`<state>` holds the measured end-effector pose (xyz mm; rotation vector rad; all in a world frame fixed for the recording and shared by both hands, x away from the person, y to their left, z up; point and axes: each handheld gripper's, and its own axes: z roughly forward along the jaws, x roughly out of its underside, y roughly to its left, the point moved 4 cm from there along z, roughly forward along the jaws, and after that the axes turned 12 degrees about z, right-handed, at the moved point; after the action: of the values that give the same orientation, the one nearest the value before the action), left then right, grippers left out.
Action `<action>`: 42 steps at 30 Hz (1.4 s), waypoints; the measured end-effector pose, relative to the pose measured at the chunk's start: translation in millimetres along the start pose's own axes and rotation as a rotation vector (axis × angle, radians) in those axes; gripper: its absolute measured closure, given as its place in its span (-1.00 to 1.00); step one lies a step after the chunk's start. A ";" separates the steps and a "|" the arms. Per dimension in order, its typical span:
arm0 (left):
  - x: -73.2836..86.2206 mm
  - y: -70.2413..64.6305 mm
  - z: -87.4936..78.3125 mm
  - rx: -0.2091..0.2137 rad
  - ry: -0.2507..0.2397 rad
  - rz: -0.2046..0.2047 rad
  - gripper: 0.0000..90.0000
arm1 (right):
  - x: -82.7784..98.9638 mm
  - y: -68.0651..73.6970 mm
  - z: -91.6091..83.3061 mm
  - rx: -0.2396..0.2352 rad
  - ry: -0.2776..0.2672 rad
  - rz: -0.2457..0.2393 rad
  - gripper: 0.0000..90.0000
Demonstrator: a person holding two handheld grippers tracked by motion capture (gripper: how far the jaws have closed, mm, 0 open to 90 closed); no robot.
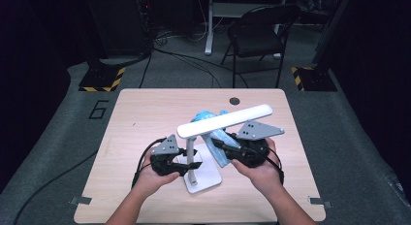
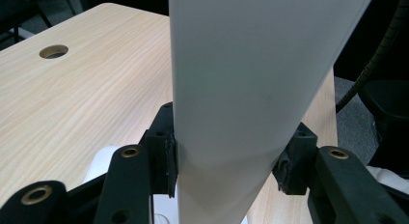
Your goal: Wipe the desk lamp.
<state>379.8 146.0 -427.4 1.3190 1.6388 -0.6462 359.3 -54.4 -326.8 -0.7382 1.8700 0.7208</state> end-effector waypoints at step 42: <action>5.3 4.3 -13.3 0.049 0.010 0.018 0.15 | 3.9 -10.1 -5.8 0.005 -0.005 0.023 0.55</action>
<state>379.5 160.8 -425.4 1.3729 1.6270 -0.6740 362.3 -65.9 -330.0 -0.7121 1.8779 0.7312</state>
